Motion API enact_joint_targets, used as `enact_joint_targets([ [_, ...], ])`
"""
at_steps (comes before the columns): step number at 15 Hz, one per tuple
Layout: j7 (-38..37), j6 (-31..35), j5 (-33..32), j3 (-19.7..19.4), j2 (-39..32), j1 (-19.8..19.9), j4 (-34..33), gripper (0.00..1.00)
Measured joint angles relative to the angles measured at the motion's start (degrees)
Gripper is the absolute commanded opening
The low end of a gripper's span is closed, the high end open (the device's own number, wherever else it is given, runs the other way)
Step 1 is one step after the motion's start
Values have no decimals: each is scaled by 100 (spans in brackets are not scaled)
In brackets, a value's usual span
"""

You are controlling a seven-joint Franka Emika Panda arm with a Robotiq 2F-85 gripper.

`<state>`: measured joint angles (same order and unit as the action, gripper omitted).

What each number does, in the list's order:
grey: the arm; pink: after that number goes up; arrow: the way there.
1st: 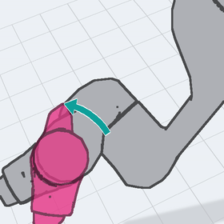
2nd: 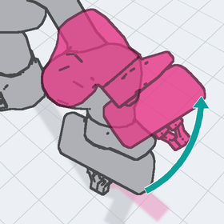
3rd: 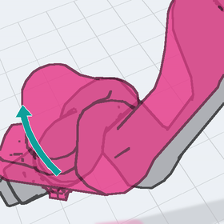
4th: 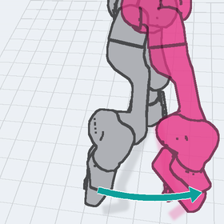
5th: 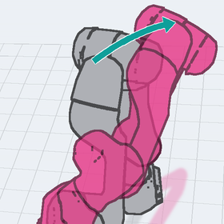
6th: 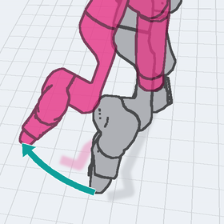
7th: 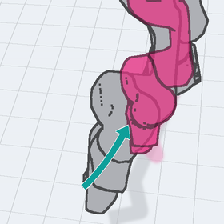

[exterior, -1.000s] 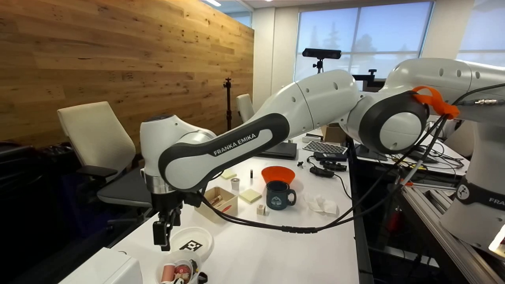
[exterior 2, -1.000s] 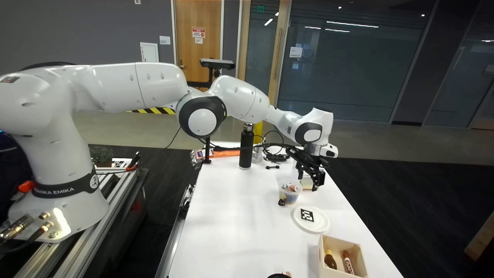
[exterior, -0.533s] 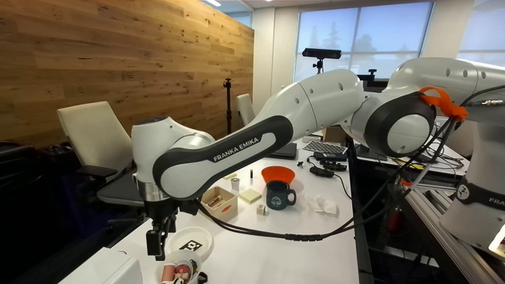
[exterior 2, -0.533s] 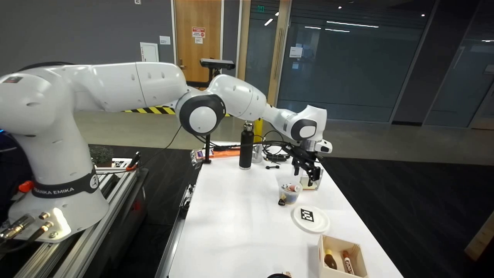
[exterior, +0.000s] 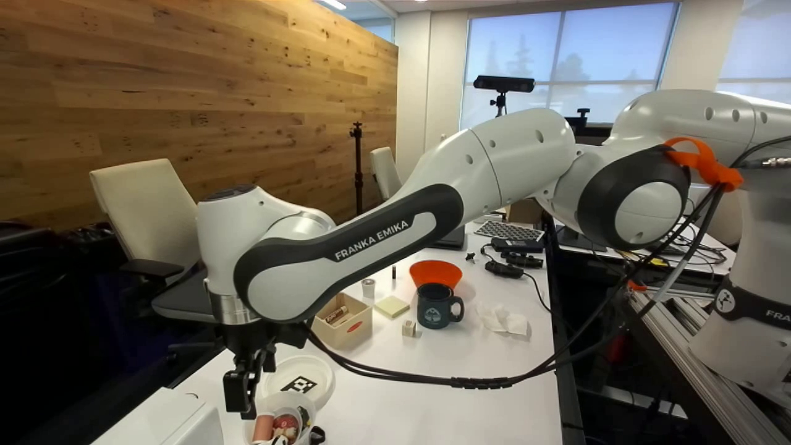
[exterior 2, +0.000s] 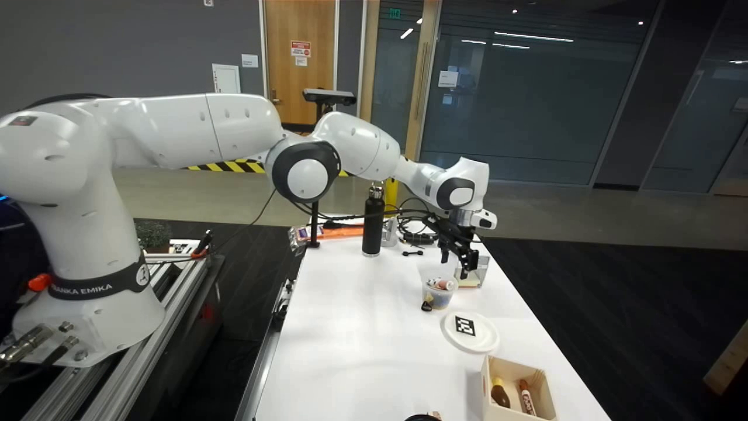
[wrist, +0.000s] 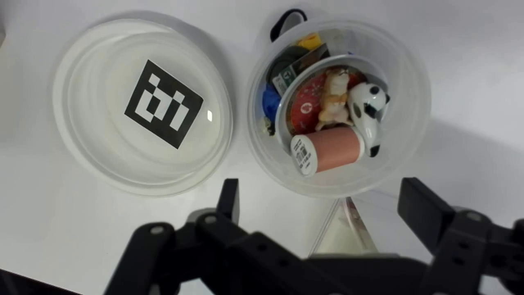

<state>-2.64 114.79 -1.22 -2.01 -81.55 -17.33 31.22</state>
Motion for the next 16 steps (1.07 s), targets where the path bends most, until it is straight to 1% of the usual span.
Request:
enact_joint_targets([
  [4,-50,-192,12,20,-11,13,17,100],
  [14,-64,-584,50,250,-199,16,41,100],
  [16,-66,-632,56,275,-224,44,42,94],
])
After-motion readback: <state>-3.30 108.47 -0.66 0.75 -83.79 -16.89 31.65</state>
